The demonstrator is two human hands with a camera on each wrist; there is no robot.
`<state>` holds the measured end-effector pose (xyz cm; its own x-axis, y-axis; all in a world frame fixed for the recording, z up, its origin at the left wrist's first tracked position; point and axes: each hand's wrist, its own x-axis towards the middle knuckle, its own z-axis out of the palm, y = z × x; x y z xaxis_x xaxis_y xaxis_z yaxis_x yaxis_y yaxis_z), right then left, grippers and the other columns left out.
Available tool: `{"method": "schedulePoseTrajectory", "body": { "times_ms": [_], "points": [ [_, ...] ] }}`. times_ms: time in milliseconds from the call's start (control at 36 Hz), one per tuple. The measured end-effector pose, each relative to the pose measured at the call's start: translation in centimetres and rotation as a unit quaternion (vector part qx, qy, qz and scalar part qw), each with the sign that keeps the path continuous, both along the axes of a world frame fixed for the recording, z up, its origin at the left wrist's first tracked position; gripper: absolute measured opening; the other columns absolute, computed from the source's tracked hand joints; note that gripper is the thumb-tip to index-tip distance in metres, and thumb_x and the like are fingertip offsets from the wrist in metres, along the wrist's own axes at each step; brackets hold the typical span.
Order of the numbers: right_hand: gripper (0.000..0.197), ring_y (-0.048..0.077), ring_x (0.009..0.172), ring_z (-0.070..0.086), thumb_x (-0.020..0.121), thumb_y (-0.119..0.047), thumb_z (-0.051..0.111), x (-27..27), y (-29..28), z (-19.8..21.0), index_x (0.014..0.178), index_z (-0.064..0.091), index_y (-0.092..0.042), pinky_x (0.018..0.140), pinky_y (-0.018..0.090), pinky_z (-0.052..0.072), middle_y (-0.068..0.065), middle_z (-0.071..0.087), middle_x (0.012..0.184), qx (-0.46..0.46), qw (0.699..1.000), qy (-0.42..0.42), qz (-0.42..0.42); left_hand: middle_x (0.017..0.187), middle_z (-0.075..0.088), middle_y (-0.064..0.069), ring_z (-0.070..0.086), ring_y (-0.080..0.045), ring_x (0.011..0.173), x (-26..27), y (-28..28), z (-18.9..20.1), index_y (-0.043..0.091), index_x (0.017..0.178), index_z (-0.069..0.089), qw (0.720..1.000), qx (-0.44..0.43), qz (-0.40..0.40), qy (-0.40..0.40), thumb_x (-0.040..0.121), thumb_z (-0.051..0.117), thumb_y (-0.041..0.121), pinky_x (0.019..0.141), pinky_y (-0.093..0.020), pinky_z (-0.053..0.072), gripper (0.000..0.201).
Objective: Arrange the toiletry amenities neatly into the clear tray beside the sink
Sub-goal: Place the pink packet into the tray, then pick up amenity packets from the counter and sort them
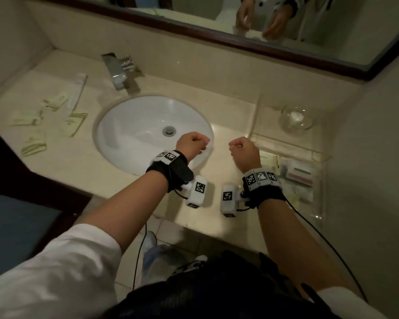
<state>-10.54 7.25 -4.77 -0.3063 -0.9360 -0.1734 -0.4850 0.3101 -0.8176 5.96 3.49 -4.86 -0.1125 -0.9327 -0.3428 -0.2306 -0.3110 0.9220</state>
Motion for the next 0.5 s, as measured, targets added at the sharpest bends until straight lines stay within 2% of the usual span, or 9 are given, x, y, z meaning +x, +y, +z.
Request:
{"method": "schedulePoseTrajectory", "body": {
  "times_ms": [111,222,306,389,500],
  "points": [
    [0.02,0.026,0.092,0.065,0.087,-0.007,0.049,5.1,-1.3,0.3,0.095,0.066,-0.012,0.085,0.034,0.052,0.001,0.065,0.089,0.016,0.999,0.0,0.04,0.087,0.062,0.002,0.059,-0.01,0.072,6.7,-0.7,-0.2,0.021,0.075,0.062,0.999,0.012,0.046,-0.006,0.09,0.057,0.01,0.065,-0.019,0.047,0.019],
    [0.02,0.023,0.095,0.063,0.087,-0.006,0.049,10.9,-2.7,0.5,0.096,0.067,-0.009,0.082,0.026,0.047,0.006,0.07,0.101,0.018,0.996,0.016,0.083,0.086,0.063,0.001,0.06,-0.009,0.07,13.6,-1.0,-0.4,0.02,0.075,0.062,0.995,0.02,0.101,-0.014,0.089,0.059,0.011,0.065,-0.019,0.047,0.017],
    [0.018,0.021,0.097,0.062,0.088,-0.009,0.051,15.6,-4.0,0.6,0.095,0.068,-0.009,0.08,0.023,0.043,0.006,0.07,0.103,0.03,0.993,0.028,0.114,0.087,0.063,0.001,0.06,-0.011,0.072,18.7,-1.3,-0.6,0.018,0.075,0.062,0.99,0.031,0.138,-0.015,0.09,0.059,0.012,0.066,-0.02,0.048,0.016],
    [0.019,0.029,0.097,0.063,0.091,-0.013,0.052,20.1,-5.2,0.5,0.096,0.067,-0.005,0.087,0.031,0.048,0.013,0.07,0.1,0.035,0.988,0.037,0.144,0.092,0.064,-0.003,0.06,-0.012,0.073,23.3,-1.8,-0.6,0.014,0.082,0.063,0.986,0.036,0.162,-0.025,0.09,0.059,0.013,0.066,-0.02,0.048,0.009],
    [0.019,0.027,0.098,0.064,0.089,-0.006,0.051,25.9,-7.0,1.0,0.095,0.069,-0.005,0.086,0.026,0.045,0.009,0.069,0.099,0.041,0.98,0.033,0.193,0.096,0.063,-0.006,0.059,-0.014,0.075,28.7,-2.4,-0.3,0.009,0.094,0.064,0.979,0.044,0.196,-0.027,0.092,0.057,0.013,0.07,-0.023,0.049,0.008]
  ]
}}
